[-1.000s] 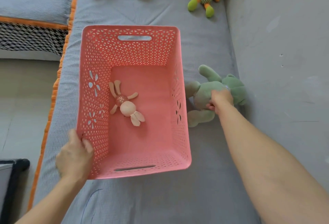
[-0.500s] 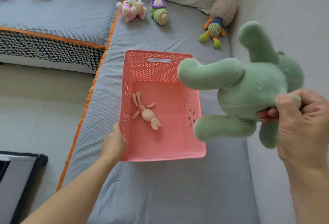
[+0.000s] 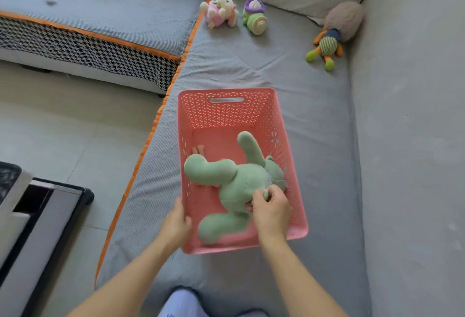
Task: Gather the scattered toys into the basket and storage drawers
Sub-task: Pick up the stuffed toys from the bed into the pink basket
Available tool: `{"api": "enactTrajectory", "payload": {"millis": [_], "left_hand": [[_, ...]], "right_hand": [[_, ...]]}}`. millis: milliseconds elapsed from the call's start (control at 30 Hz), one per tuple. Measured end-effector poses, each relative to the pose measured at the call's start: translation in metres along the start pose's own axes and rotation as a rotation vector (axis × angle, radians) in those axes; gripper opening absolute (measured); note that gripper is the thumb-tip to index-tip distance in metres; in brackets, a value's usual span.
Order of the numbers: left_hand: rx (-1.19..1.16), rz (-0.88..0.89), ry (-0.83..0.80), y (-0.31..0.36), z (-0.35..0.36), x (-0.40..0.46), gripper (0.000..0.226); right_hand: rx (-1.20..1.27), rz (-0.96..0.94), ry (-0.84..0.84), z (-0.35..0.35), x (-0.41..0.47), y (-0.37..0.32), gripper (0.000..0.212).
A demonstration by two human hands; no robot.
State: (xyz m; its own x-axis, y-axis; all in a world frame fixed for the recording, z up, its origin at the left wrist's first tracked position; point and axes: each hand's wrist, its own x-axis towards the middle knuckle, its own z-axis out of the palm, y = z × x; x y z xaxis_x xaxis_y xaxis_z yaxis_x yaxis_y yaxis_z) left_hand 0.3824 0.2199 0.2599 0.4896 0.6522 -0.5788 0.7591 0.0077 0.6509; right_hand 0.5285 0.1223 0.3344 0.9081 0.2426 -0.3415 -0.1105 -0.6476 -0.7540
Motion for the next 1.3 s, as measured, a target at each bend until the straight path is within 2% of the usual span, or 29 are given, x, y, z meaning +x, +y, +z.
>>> {"api": "enactTrajectory", "payload": {"millis": [67,133,200,333,400,433,500,567,633,667,733,800,1000,1167,1300], "left_hand": [[0.01,0.003,0.015,-0.007,-0.002,-0.01,0.053],[0.02,-0.015,0.048,-0.009,-0.004,-0.015,0.052],[0.01,-0.026,0.061,-0.007,-0.005,-0.022,0.052],[0.029,-0.026,0.125,-0.007,-0.006,-0.039,0.05],[0.042,-0.034,0.157,-0.007,-0.007,-0.054,0.046],[0.061,-0.046,0.169,-0.007,-0.008,-0.061,0.043],[0.111,-0.045,0.196,-0.011,-0.012,-0.076,0.037],[0.171,-0.046,0.218,-0.016,-0.018,-0.089,0.032],[0.199,-0.055,0.226,-0.024,-0.025,-0.103,0.025],[0.192,-0.056,0.22,-0.03,-0.028,-0.109,0.023],[0.172,-0.046,0.21,-0.046,-0.038,-0.121,0.024],[0.16,-0.047,0.21,-0.062,-0.048,-0.127,0.026],[0.152,0.045,0.202,-0.1,-0.107,-0.129,0.019],[0.104,0.135,0.195,-0.134,-0.196,-0.135,0.019],[0.093,0.213,0.263,-0.159,-0.281,-0.141,0.02]], "right_hand": [[-0.009,0.065,-0.216,0.004,-0.002,0.005,0.029],[-0.136,0.076,-0.442,0.001,-0.003,0.007,0.022],[-0.215,0.035,-0.516,-0.011,-0.004,0.012,0.026],[-0.202,-0.029,-0.45,-0.043,-0.005,0.027,0.015],[-0.299,-0.089,-0.332,-0.05,-0.008,0.039,0.011],[-0.39,-0.119,-0.249,-0.051,-0.009,0.045,0.017],[-0.524,-0.129,-0.141,-0.053,-0.016,0.056,0.042],[-0.539,-0.048,-0.163,-0.057,-0.021,0.067,0.066],[-0.434,0.088,-0.249,-0.057,-0.026,0.085,0.072],[-0.379,0.158,-0.295,-0.058,-0.03,0.095,0.067],[-0.308,0.262,-0.372,-0.057,-0.047,0.109,0.043],[-0.28,0.253,-0.386,-0.054,-0.063,0.119,0.027],[-0.208,0.139,-0.31,-0.016,-0.111,0.112,0.028],[-0.112,0.08,-0.197,0.04,-0.178,0.059,0.026],[-0.057,0.02,-0.198,0.095,-0.226,0.015,0.02]]}}
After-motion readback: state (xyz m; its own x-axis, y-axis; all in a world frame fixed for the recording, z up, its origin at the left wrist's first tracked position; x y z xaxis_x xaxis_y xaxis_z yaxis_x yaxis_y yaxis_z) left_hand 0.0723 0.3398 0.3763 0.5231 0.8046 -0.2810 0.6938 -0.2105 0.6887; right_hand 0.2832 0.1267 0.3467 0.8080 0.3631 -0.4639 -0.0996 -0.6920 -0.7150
